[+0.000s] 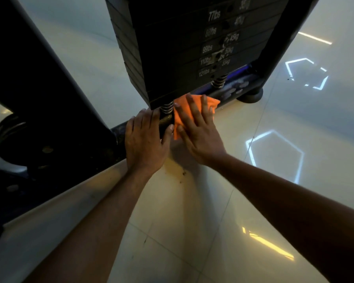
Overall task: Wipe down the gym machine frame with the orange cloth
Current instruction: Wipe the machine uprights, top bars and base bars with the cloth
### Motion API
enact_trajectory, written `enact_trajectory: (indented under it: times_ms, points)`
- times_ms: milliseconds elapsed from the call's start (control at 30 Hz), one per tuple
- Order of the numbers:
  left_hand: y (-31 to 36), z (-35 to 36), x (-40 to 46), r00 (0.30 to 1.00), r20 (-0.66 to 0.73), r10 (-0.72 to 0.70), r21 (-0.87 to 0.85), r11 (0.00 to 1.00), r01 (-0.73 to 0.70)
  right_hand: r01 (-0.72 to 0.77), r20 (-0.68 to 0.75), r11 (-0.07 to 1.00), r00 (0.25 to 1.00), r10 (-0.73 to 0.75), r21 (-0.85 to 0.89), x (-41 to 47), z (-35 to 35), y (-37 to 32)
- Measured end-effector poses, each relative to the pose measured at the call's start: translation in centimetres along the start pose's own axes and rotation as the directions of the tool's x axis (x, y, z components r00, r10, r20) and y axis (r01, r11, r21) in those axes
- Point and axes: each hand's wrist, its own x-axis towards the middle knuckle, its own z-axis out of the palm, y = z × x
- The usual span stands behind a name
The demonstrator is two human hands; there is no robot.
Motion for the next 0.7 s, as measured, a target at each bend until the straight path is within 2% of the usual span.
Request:
enact_trajectory:
  times_ms: [100,200,233,333,400,567,700]
  points:
    - [0.3,-0.5,-0.6,1.000,0.023,0.018,0.129,0.991,-0.021,0.046,0.041,0.997,0.998,-0.043,-0.068,0.6,-2.1,2.7]
    - [0.9,-0.9,-0.8,0.999,0.046,0.006,0.197,0.980,-0.015,-0.146,0.005,0.989,0.989,0.146,0.025,1.2,-2.5,1.9]
    - [0.9,-0.9,-0.8,0.998,0.055,0.008,0.195,0.981,-0.018,-0.169,0.004,0.985,0.986,0.169,0.042,1.1,-2.1,0.7]
    - [0.5,-1.0,-0.8,0.997,0.075,0.021,0.182,0.983,-0.034,-0.037,0.084,0.999,0.996,0.038,-0.015,-0.1,-1.2,-1.0]
    - [0.2,-0.9,-0.9,0.997,0.073,0.022,0.185,0.982,-0.035,0.040,0.124,0.998,0.992,-0.034,-0.044,0.0,-2.0,0.8]
    - [0.2,-0.7,-0.8,0.997,0.080,0.021,0.173,0.984,-0.035,-0.027,0.184,0.997,0.982,0.039,-0.071,1.9,-4.0,2.7]
    - [0.3,-0.6,-1.0,0.997,0.079,0.008,0.177,0.984,-0.022,0.082,0.281,0.985,0.959,-0.036,-0.152,1.8,-3.5,1.2]
